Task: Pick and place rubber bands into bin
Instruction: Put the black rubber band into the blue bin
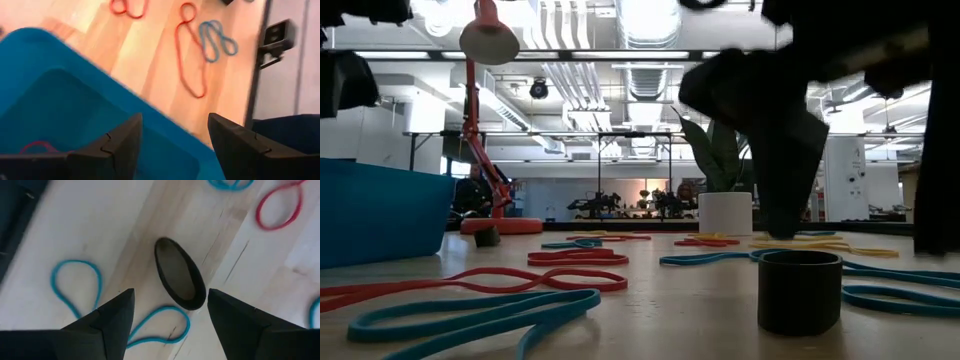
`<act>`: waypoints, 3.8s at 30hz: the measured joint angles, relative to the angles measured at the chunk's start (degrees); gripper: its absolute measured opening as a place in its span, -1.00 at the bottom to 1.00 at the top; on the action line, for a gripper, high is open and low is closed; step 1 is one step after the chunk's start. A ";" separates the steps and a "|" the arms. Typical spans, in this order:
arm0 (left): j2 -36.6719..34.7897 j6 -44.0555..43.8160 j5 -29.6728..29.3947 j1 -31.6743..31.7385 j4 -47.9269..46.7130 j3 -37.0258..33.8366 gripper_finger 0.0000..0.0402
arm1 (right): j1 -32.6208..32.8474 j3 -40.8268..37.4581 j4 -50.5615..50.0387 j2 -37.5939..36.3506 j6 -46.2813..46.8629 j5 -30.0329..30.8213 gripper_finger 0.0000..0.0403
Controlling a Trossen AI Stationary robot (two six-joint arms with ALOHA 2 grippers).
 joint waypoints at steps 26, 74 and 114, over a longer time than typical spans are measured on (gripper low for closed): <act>0.13 0.04 -3.31 0.11 2.37 0.61 0.05 | -3.81 -1.60 1.97 1.74 -7.13 -4.96 -0.42; 0.42 36.55 -18.87 8.63 6.19 5.49 0.05 | -19.95 13.51 10.28 -1.73 10.43 4.86 -0.96; 3.85 37.70 -19.56 13.77 5.81 5.10 -0.14 | -20.49 13.42 9.39 -1.73 11.30 3.82 -0.96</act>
